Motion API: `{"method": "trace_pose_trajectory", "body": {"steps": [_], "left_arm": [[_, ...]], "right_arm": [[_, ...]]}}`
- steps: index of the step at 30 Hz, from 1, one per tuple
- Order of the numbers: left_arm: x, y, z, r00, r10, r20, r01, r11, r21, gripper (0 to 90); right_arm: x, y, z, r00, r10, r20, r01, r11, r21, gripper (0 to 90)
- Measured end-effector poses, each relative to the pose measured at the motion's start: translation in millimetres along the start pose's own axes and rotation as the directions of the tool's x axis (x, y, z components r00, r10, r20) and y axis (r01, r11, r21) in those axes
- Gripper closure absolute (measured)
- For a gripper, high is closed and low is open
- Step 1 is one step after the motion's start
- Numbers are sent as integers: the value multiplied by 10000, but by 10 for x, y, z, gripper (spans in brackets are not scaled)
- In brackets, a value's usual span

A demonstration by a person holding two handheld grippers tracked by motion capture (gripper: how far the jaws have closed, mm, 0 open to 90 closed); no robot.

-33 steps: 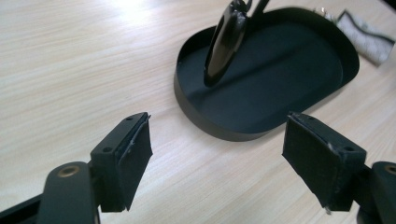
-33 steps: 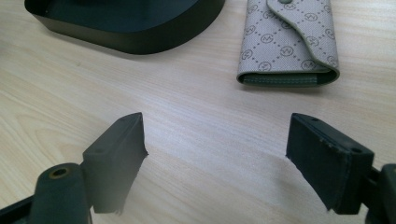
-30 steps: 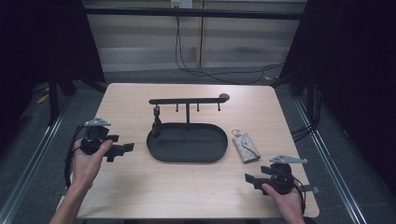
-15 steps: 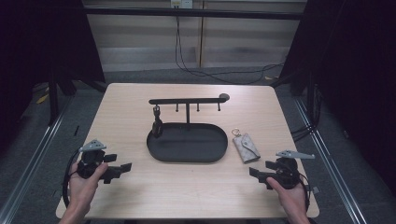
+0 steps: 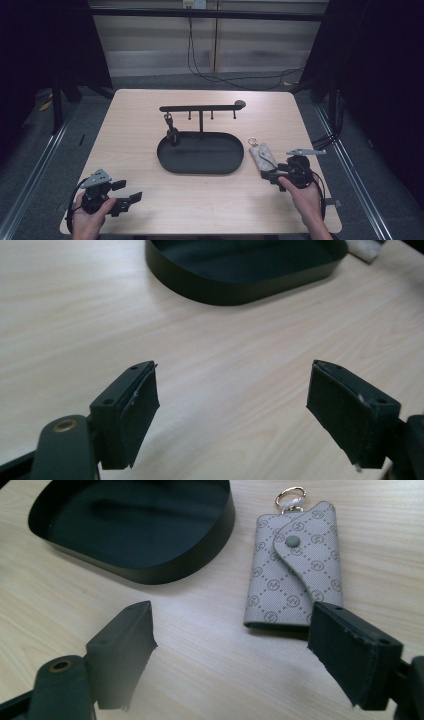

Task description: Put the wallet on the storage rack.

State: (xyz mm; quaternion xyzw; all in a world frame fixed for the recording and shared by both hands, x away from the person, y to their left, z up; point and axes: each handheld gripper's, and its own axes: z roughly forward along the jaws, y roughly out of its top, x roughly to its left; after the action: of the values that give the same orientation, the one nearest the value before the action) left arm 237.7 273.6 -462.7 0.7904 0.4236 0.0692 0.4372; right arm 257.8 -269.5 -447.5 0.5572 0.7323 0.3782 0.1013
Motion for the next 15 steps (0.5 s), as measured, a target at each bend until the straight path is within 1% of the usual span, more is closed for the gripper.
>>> {"method": "trace_pose_trajectory", "body": {"steps": [1, 2, 3, 4, 6, 7, 8, 12, 14, 15], "left_arm": [[-6, -10, -7, 10000, -37, 15, 37, 10000, -44, 205], [-10, -13, -9, 10000, 83, 21, -83, 10000, -18, 205], [-23, -17, -8, 9999, 120, -96, -119, 9999, 58, 205], [-31, -18, -10, 9997, 225, -115, -224, 9997, 114, 205], [-66, -19, -8, 9982, 581, -142, -577, 9980, 264, 205], [-76, -19, -8, 9977, 635, -230, -629, 9977, 261, 205], [-84, -18, -4, 9976, 656, -219, -651, 9976, 218, 205], [-89, -19, 14, 9974, 714, 120, -718, 9970, 303, 205], [-92, -15, 15, 9977, 652, 195, -657, 9975, 269, 205], [-93, -12, 12, 9971, 726, 220, -731, 9970, 257, 205]], "right_arm": [[-1, 23, 9, 9999, 76, 84, -77, 9999, 118, 239], [-3, 58, 27, 10000, 22, 68, -25, 9994, 331, 237], [-2, 79, 35, 10000, 8, 75, -11, 9992, 411, 227], [-3, 108, 44, 10000, -14, 86, 9, 9988, 493, 221], [-6, 163, 60, 10000, -82, -19, 83, 9981, 611, 218], [-4, 184, 73, 9999, -138, -3, 138, 9970, 766, 218], [-3, 199, 81, 9998, -178, -39, 181, 9962, 851, 218], [0, 287, 121, 9997, -242, -3, 241, 9930, 1156, 221], [9, 328, 141, 9996, -284, -76, 291, 9910, 1308, 245], [14, 339, 153, 9994, -332, -67, 338, 9899, 1378, 244]]}}
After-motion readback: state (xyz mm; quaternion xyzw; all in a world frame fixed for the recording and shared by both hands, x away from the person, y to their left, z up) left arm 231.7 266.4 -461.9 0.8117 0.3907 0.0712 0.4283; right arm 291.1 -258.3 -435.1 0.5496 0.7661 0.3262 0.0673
